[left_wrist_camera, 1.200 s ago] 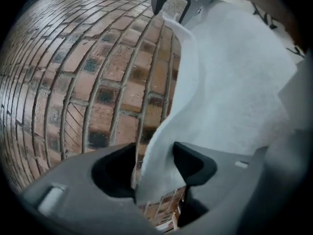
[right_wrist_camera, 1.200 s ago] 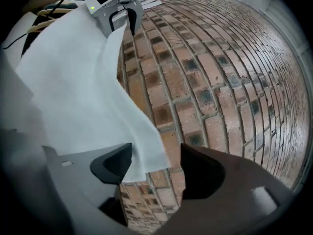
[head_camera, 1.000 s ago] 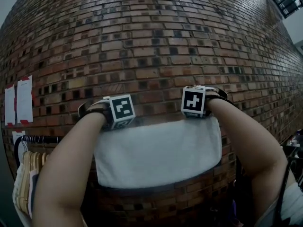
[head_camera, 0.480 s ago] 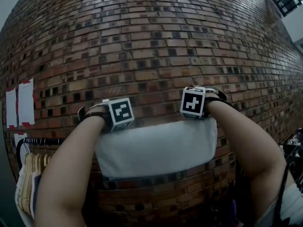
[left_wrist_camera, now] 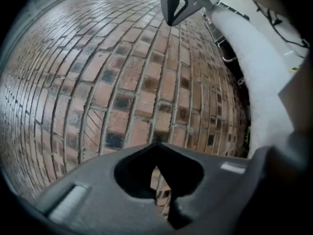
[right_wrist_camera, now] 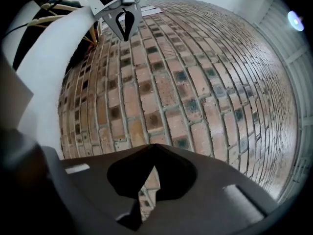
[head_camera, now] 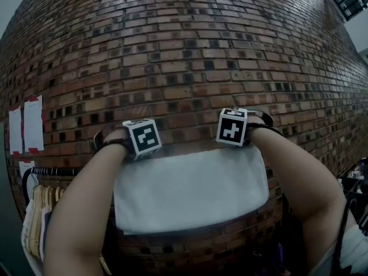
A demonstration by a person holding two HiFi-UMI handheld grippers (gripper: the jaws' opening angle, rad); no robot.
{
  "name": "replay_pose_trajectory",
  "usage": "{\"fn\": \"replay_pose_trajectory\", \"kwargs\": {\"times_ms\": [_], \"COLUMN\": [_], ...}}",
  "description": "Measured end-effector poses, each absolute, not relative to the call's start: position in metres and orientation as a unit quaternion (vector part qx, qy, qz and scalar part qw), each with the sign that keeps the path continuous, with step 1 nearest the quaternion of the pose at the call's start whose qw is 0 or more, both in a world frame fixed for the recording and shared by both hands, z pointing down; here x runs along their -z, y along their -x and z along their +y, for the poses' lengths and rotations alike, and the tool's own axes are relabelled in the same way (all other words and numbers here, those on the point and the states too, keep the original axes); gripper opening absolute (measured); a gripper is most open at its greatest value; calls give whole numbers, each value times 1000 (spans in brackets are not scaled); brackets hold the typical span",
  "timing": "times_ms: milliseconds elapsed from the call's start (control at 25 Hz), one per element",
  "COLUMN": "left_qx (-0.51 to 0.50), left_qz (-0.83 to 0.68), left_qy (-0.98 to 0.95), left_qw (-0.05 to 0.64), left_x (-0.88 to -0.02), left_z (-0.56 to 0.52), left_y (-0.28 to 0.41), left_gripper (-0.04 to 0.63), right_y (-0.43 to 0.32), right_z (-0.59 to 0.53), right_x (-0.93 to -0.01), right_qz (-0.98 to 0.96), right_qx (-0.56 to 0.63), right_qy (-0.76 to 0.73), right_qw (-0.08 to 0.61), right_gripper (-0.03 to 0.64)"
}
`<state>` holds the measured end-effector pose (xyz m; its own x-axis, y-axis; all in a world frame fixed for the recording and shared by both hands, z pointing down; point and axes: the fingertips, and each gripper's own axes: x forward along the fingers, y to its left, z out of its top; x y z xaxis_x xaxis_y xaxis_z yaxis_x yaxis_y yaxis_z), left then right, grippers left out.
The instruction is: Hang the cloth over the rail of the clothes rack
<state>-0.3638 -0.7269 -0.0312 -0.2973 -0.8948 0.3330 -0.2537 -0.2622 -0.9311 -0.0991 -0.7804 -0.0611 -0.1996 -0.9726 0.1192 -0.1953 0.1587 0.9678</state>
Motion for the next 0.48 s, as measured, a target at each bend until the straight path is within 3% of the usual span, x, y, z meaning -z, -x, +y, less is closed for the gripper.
{"fn": "replay_pose_trajectory", "kwargs": {"times_ms": [160, 480], "left_qx": [529, 421], "left_qz": [569, 583], "left_qy": [554, 634], "left_qw": [298, 285], "left_x": [59, 64], "left_z": [-708, -633], "left_y": [345, 300], "left_gripper": [0, 0], "right_y": [100, 92], "right_z": [-759, -682], "right_x": [84, 75], "right_qz": [-652, -745], "right_qx": [454, 405], "right_qy": [-482, -451], "right_qw": [371, 278], "right_gripper": [0, 2]}}
